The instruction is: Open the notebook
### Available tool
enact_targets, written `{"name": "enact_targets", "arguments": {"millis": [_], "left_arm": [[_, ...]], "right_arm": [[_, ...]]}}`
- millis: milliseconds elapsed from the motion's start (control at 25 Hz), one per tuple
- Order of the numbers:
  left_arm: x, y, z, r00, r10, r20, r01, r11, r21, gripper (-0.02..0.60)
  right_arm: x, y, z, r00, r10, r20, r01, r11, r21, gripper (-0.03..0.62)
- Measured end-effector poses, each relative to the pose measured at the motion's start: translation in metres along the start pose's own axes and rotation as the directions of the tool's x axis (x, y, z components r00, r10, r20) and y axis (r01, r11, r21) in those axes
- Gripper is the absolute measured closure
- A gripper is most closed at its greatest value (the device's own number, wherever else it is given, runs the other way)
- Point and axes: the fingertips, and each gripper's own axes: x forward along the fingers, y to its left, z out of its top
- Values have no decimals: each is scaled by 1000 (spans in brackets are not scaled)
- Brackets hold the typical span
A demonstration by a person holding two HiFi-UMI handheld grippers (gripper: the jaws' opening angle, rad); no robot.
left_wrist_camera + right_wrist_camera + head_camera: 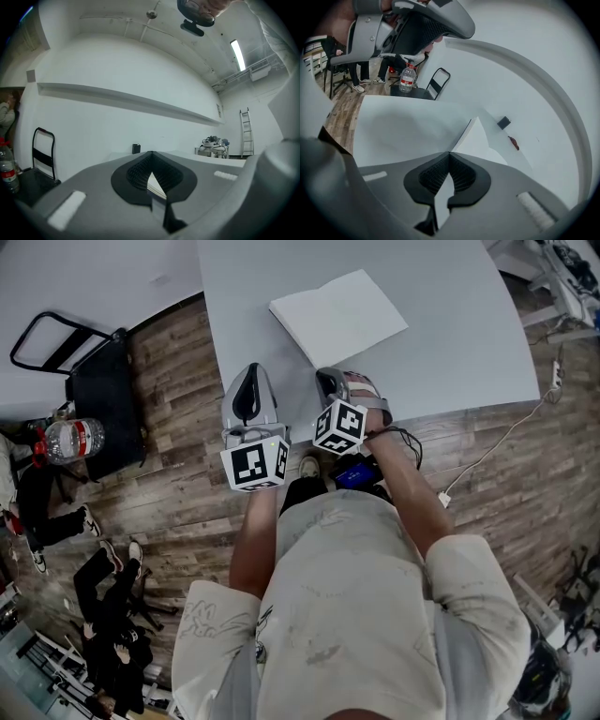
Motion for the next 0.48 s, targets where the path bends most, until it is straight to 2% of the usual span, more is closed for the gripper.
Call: {"name": "enact_targets", "arguments": {"millis": [480], "left_arm": [[4, 1, 3, 1000, -5, -10, 5, 1000, 2, 565]], "right_arm": [[7, 9, -8, 999, 35, -38, -35, 999, -4, 589]]}}
